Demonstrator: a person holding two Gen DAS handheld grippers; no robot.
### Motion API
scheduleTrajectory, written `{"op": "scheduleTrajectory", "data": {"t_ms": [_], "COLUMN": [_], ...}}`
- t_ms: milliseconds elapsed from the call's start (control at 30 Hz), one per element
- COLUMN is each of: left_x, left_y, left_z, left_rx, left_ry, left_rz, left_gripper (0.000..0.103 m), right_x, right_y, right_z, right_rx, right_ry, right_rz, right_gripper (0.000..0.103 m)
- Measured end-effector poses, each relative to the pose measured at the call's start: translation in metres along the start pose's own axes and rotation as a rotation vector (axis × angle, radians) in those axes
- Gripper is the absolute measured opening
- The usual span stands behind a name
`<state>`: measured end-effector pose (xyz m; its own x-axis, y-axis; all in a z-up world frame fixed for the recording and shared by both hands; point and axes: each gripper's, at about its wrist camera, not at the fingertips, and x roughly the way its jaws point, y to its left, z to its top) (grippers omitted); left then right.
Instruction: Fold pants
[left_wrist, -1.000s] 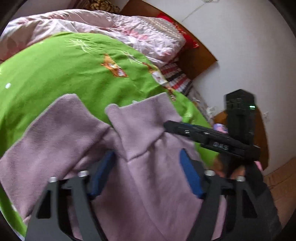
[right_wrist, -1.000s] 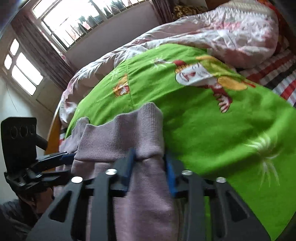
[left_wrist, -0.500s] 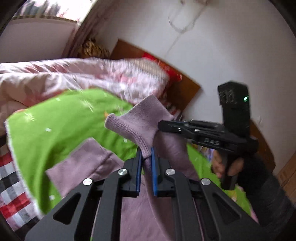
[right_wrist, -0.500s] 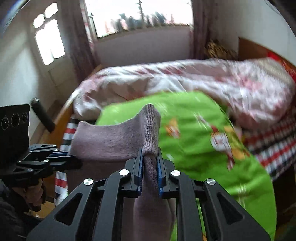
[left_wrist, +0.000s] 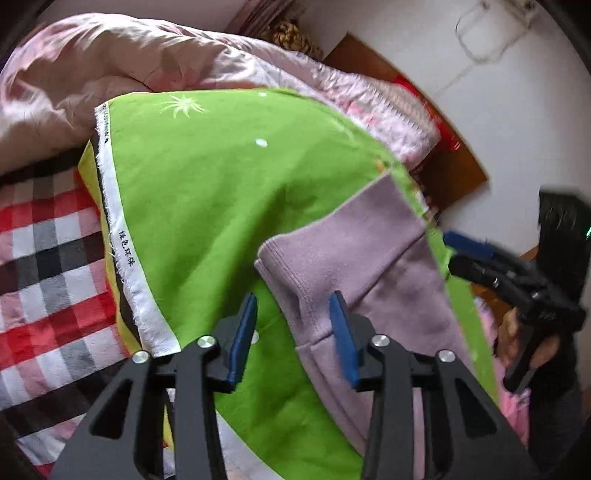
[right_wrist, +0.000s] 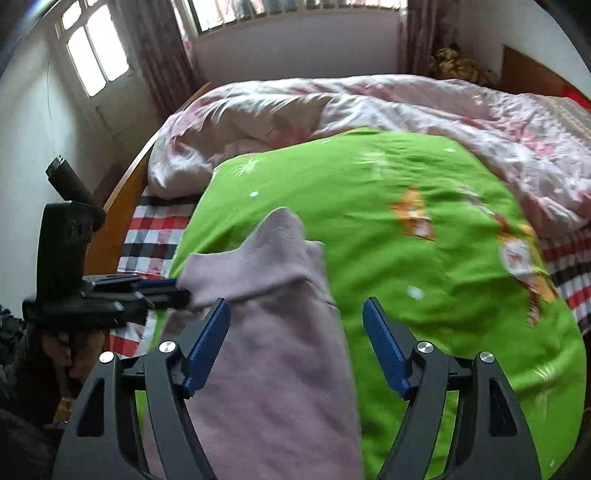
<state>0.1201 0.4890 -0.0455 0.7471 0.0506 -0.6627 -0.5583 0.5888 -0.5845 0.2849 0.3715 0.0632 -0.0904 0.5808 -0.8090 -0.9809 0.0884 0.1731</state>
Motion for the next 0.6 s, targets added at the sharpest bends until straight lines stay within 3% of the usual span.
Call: {"op": "scheduleTrajectory", "data": {"t_ms": [167,367,433,500,600], "left_x": [-0.007,0.009,0.012,0.009,-0.022], "left_y": [-0.002,-0.017,-0.019,-0.022,-0.045], "left_z": [0.003,-0.013,-0.013,-0.012,-0.016], "left_rx": [-0.009,0.018,0.029,0.029,0.109], "left_ry": [-0.03,0.001,-0.002,-0.004,-0.11], "left_rz": [-0.059,-0.051,-0.002,0.081,0.231], "left_gripper": [0.042,0.042,0.044,0.055,0.069], "right_x": [-0.036,-0.014,0.002,0.016,-0.002], "right_y": [-0.025,-0.016,-0.009,-0.005,-0.006], "right_z": [-0.02,-0.042,-0.046,-0.05,-0.06], "right_rx": [0.029,0.012,0.007,0.0,0.013], "right_ry": [-0.078,-0.046,-0.003,0.07,0.054], "right_rz": [-0.029,-0.013,-0.021,-0.048,-0.044], "right_gripper": [0.064,0.05,0.05,0.051,0.054]}}
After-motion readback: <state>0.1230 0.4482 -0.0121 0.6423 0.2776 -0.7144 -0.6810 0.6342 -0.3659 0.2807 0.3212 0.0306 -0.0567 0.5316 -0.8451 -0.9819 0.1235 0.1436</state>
